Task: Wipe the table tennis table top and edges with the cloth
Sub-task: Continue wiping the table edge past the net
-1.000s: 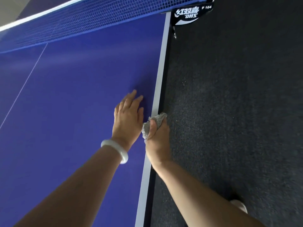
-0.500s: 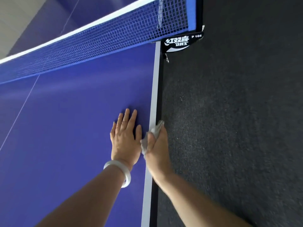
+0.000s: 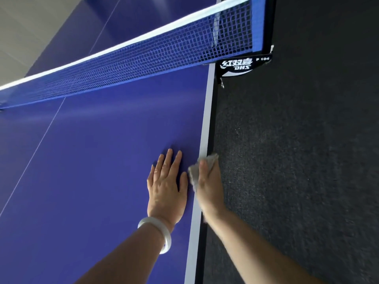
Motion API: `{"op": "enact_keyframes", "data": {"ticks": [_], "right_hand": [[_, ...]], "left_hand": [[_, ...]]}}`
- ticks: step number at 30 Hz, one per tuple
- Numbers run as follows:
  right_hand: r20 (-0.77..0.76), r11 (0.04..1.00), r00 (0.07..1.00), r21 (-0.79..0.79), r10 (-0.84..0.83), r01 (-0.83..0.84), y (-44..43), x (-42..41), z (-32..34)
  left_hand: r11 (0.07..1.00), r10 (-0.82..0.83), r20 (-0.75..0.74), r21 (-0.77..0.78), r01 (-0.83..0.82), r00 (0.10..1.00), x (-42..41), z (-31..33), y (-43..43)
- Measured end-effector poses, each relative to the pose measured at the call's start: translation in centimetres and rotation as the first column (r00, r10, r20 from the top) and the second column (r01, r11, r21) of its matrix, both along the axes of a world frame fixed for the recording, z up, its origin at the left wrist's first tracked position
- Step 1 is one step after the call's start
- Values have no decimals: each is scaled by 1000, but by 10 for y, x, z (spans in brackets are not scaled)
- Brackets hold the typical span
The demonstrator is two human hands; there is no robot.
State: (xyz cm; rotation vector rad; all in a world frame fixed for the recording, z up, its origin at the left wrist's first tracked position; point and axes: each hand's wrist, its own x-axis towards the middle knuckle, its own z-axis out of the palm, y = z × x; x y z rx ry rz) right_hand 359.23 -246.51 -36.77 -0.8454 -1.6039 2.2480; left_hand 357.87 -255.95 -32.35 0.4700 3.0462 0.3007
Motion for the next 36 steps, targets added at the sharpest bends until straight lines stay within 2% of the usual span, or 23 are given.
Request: {"op": "enact_keyframes", "data": {"ticks": [3,5,7,10,12,16,18,25,28,32,36], "right_hand": [[64,1000,998,-2,-30,30,13,-19,6],[82,1000,997,21,-13,11,-1,4,2],[118,999,992,-22,48,-46,-25,45,-2],[135,994,991,105,6,-20,-47,76,-10],[113,993,993,119,-20,6,-39,57,-9],[86,1000,996,9,6,-7,7,-11,-2],[96,999,995,9,32,-33,22,-33,2],[74,996,995,59,69,-74,27,-35,0],[83,991,995,115,62,-72,28,-34,-1],[107,987,993,143,54,-69,27,-32,-3],[153,979,985,175,77,-103,27,-30,-2]], "left_hand": [[1000,-3,2,-15,3,1000,0,-1,-1],[1000,-2,6,-5,2,1000,0,-1,0],[1000,-6,7,7,6,1000,-1,0,0],[1000,-13,-1,2,13,1000,1,0,-1],[1000,-15,-1,-11,15,1000,0,-1,-1],[998,-3,0,-68,3,1000,0,-1,0],[996,-12,-6,-86,11,1000,0,-1,2],[989,-25,20,-146,27,999,0,2,7],[979,-92,1,-184,91,996,-9,11,6],[985,-167,-59,-49,164,984,-58,16,10],[982,-187,4,7,187,982,-112,6,54]]}}
